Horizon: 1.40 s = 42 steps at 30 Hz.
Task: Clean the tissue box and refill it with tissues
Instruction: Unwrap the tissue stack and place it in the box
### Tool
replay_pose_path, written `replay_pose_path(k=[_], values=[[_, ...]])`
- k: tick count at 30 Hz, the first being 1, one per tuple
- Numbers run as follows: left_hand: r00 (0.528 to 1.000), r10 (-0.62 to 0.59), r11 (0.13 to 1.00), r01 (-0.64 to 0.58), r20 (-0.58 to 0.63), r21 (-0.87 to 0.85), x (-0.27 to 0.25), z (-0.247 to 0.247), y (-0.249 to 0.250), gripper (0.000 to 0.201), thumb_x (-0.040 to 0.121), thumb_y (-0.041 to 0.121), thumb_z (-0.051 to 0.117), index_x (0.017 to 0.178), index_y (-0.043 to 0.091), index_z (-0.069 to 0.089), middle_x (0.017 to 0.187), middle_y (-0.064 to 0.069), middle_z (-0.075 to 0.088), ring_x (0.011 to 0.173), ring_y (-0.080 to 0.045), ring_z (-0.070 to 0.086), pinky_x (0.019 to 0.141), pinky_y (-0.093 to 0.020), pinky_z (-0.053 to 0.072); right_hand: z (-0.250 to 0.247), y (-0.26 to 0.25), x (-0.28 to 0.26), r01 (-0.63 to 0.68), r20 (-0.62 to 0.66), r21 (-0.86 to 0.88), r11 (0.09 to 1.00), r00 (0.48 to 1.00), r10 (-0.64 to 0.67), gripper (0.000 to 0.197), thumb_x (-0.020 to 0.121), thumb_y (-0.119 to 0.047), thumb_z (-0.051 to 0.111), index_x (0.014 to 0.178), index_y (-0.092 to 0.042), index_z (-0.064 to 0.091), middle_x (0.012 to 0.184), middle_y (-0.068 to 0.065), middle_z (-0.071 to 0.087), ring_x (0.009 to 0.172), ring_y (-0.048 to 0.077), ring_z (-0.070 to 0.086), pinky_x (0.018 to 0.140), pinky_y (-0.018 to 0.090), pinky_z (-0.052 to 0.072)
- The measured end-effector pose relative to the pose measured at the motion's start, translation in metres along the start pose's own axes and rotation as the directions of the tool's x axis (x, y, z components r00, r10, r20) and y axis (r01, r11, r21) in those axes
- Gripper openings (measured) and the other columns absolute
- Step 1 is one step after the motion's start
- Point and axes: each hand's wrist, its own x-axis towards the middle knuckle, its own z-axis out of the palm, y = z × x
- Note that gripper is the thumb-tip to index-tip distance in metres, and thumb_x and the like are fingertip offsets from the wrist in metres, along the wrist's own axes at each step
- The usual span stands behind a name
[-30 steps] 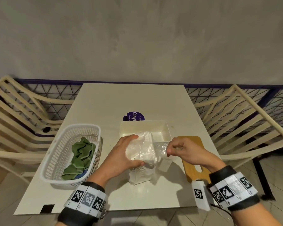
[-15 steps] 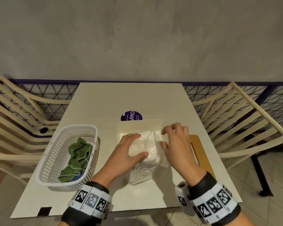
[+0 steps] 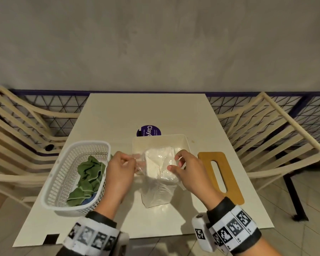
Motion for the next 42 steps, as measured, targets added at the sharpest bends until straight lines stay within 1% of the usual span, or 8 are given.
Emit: replay_pose_path(k=[3,5,8,12,16,26,36,42], values=[[0.83,-0.477,0.567,0.541,0.287,-0.621,0.008,-0.011,-0.008,0.018,0.086,-0.015,0.034,0.091,-0.003,0.048,0.113,-0.025,0.054,0.088,-0.028,0.063,0.06,-0.035,0.061,-0.003,0.003,-0.002,-0.014,0.013,0.03,0.999,1.0,0.014,0.025,0.08,-0.031,0.07,0.097,-0.02,0.054,0.079,-0.004,0.052,0.06,0.004,0.044,0.055,0.02,0.036],[0.817,-0.49,0.622,0.573,0.305,-0.534,0.01,-0.013,-0.012,0.036,0.084,-0.019,0.033,0.11,0.005,0.043,0.107,-0.023,0.051,0.076,-0.025,0.059,0.056,-0.035,0.059,-0.003,0.002,-0.004,-0.01,0.041,0.052,0.999,0.999,0.008,0.026,0.081,-0.03,0.069,0.101,-0.022,0.054,0.082,-0.003,0.052,0.061,0.005,0.045,0.056,0.019,0.036],[0.979,-0.136,0.981,0.111,0.152,0.158,0.008,-0.006,-0.006,0.056,0.079,-0.018,0.038,0.12,0.021,0.038,0.116,-0.012,0.049,0.091,-0.025,0.058,0.071,-0.036,0.052,-0.002,-0.002,-0.005,0.022,0.076,-0.016,1.0,0.997,-0.021,0.04,0.086,-0.026,0.063,0.124,-0.027,0.049,0.102,-0.005,0.045,0.083,0.008,0.05,0.07,0.02,0.039],[0.823,0.492,0.628,-0.561,0.284,0.539,0.01,-0.005,0.022,0.05,0.08,-0.005,0.048,0.122,0.023,0.049,0.125,0.011,0.043,0.119,-0.004,0.035,0.1,-0.02,0.025,-0.003,-0.005,-0.003,0.052,0.113,-0.108,0.993,0.993,-0.039,0.046,0.088,-0.024,0.061,0.132,-0.024,0.047,0.114,-0.002,0.047,0.11,0.016,0.044,0.087,0.023,0.036],[0.711,0.238,0.504,-0.673,0.662,0.542,0.021,0.0,0.032,0.044,0.078,0.034,0.069,0.119,0.025,0.058,0.123,0.016,0.05,0.117,-0.002,0.041,0.097,-0.018,0.027,-0.005,-0.008,-0.004,0.069,0.074,-0.204,0.977,0.996,-0.055,0.035,0.085,-0.029,0.063,0.12,-0.025,0.057,0.109,-0.003,0.055,0.106,0.017,0.04,0.09,0.032,0.037],[0.805,0.311,0.636,-0.572,0.506,0.518,0.038,0.023,0.04,0.016,0.09,0.024,0.051,0.085,0.019,0.065,0.085,0.004,0.072,0.084,-0.015,0.063,0.078,-0.032,0.049,-0.019,-0.028,-0.007,0.32,0.17,0.037,0.947,0.931,-0.321,0.009,0.079,-0.005,0.066,0.076,-0.014,0.063,0.081,-0.006,0.059,0.087,0.014,0.051,0.076,0.025,0.041],[0.937,-0.099,0.9,-0.059,0.334,0.431,0.075,0.047,0.027,0.037,0.093,-0.002,0.034,0.06,0.009,0.049,0.063,-0.003,0.05,0.055,-0.011,0.046,0.039,-0.009,0.036,-0.033,0.008,-0.039,0.286,0.525,0.075,0.955,0.803,-0.282,0.01,0.078,-0.02,0.073,0.079,-0.029,0.072,0.089,-0.004,0.064,0.087,0.008,0.058,0.087,0.025,0.046],[0.948,-0.119,0.949,0.022,0.294,0.314,0.072,0.035,0.029,0.029,0.093,0.027,0.05,0.097,0.002,0.064,0.087,-0.006,0.067,0.059,-0.008,0.056,0.052,-0.018,0.044,-0.034,0.005,-0.037,0.152,0.348,0.299,0.942,0.902,-0.256,0.008,0.083,-0.02,0.067,0.087,-0.023,0.073,0.088,-0.008,0.072,0.086,0.005,0.065,0.086,0.02,0.049]])
